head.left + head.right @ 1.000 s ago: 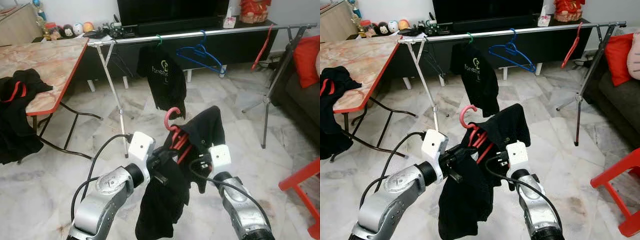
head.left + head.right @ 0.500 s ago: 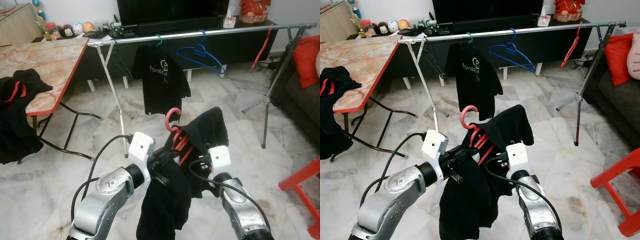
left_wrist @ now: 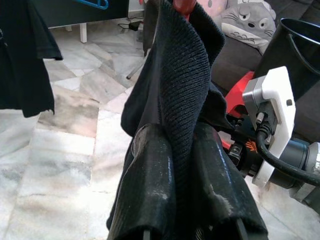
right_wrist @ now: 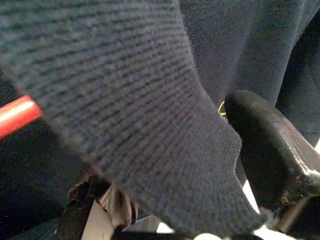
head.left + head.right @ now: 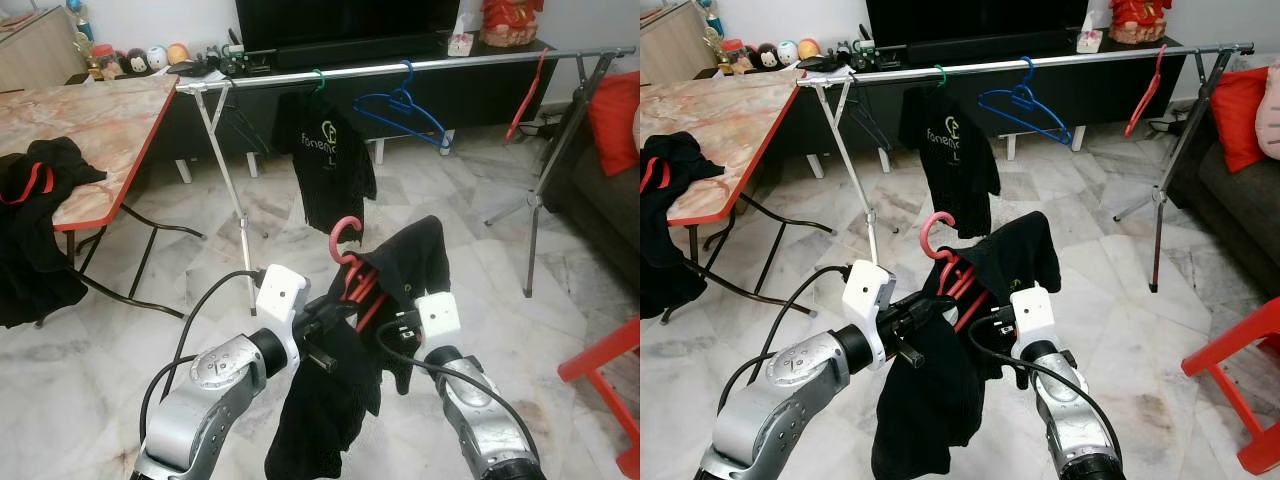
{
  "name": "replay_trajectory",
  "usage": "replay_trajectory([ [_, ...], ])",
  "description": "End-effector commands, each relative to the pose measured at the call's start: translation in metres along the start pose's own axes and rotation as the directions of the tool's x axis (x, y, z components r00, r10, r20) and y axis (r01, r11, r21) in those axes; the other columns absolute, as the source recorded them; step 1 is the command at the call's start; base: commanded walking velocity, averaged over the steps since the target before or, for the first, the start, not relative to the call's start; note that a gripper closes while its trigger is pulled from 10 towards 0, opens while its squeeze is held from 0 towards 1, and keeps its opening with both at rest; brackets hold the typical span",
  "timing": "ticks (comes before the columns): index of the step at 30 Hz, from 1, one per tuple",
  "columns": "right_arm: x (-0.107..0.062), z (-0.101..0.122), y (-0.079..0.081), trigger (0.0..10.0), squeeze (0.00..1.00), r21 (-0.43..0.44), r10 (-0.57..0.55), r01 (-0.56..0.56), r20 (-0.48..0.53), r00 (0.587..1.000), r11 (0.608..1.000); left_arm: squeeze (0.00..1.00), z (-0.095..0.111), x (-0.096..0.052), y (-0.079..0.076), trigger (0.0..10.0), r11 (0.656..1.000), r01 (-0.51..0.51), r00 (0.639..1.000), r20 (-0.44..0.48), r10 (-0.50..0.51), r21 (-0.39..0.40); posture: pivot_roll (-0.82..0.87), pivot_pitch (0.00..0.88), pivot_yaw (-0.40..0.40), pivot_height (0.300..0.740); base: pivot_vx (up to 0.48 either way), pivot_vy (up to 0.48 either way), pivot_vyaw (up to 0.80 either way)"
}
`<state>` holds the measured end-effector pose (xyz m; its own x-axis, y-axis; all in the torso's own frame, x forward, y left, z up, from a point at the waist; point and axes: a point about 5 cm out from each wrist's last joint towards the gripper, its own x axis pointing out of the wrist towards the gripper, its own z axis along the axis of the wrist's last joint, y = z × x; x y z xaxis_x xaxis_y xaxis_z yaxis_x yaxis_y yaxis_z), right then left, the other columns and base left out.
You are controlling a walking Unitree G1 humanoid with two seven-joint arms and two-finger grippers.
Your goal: Hang hanger
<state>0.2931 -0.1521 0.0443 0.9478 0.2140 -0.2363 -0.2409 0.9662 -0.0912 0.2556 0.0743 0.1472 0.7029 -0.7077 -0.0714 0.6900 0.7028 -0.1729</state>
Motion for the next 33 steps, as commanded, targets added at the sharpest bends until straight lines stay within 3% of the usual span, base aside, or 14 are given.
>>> replay_trajectory([
  [1,0.0017,0.0032,0.0036,10.0,0.00,0.019,0.000,0.000,0.022,1.000,1.000,0.00,0.0116,-0.0036,-0.0035,10.0,0.999,0.023,0.999,0.047,-0.024,0.024,-0.05,0.001,0.075,0.740,0.000,0.000,0.00],
  [3,0.0011,0.0033,0.0037,10.0,0.00,0.027,-0.005,0.004,0.027,1.000,1.000,0.00,0.0112,-0.0042,-0.0027,10.0,1.000,0.019,0.999,0.045,-0.020,0.024,-0.05,0.001,0.075,0.740,0.000,0.000,0.00],
  [4,0.0000,0.0035,0.0047,10.0,1.00,0.043,-0.002,0.000,0.041,0.999,0.999,0.00,0.0112,-0.0046,-0.0021,10.0,1.000,0.018,0.999,0.044,-0.019,0.026,-0.04,0.002,0.075,0.740,0.000,0.000,0.00],
  [10,-0.0013,0.0056,0.0070,10.0,1.00,0.063,0.012,-0.017,0.073,0.997,0.998,0.00,0.0117,-0.0051,-0.0019,10.0,0.999,0.017,0.999,0.044,-0.018,0.027,-0.04,0.002,0.076,0.740,0.000,0.000,0.00],
  [28,-0.0017,-0.0002,0.0071,10.0,1.00,0.043,0.000,-0.002,0.039,0.999,0.999,0.00,0.0118,-0.0050,-0.0025,10.0,0.999,0.021,0.999,0.044,-0.023,0.026,-0.04,0.002,0.078,0.740,0.000,0.000,0.00],
  [29,-0.0015,-0.0007,0.0075,10.0,0.09,0.038,0.005,-0.006,0.033,0.999,0.999,0.00,0.0118,-0.0050,-0.0025,10.0,0.999,0.022,0.999,0.044,-0.023,0.026,-0.04,0.002,0.078,0.740,0.000,0.000,0.00],
  [30,-0.0014,-0.0011,0.0078,10.0,0.00,0.036,0.008,-0.009,0.030,1.000,0.999,0.00,0.0119,-0.0050,-0.0025,10.0,0.999,0.022,0.999,0.044,-0.023,0.026,-0.04,0.003,0.079,0.740,0.000,0.000,0.00],
  [31,-0.0015,-0.0012,0.0080,10.0,0.00,0.037,0.007,-0.008,0.031,0.999,0.999,0.00,0.0119,-0.0050,-0.0025,10.0,0.999,0.021,0.999,0.044,-0.023,0.026,-0.04,0.003,0.079,0.740,0.000,0.000,0.00],
  [32,-0.0015,-0.0013,0.0081,4.6,0.00,0.039,0.007,-0.008,0.032,0.999,0.999,0.00,0.0119,-0.0049,-0.0025,10.0,0.999,0.021,0.999,0.044,-0.022,0.027,-0.04,0.003,0.079,0.740,0.000,0.000,0.00],
  [33,-0.0017,-0.0017,0.0080,0.0,0.00,0.035,0.003,-0.004,0.033,0.999,0.999,0.00,0.0120,-0.0050,-0.0025,10.0,0.999,0.021,0.999,0.044,-0.022,0.026,-0.04,0.003,0.079,0.740,0.000,0.000,0.00],
])
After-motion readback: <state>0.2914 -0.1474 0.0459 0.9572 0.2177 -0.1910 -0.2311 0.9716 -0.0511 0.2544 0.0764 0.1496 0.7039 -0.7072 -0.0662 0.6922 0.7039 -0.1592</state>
